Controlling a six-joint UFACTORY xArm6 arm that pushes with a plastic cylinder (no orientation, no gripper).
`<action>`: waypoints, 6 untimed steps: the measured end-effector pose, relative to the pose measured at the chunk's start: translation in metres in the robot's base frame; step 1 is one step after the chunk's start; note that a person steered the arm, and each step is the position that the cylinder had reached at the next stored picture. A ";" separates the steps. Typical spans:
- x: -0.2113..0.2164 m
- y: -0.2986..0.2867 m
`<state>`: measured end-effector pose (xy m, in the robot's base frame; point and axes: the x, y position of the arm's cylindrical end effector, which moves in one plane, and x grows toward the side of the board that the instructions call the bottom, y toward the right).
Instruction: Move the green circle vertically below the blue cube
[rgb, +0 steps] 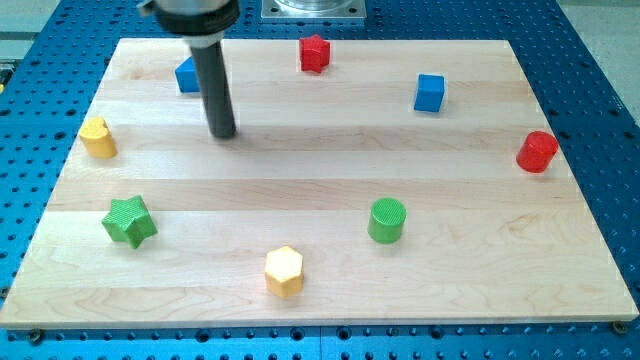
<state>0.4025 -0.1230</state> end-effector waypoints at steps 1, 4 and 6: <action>0.051 0.024; 0.109 0.177; 0.086 0.222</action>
<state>0.4885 0.0988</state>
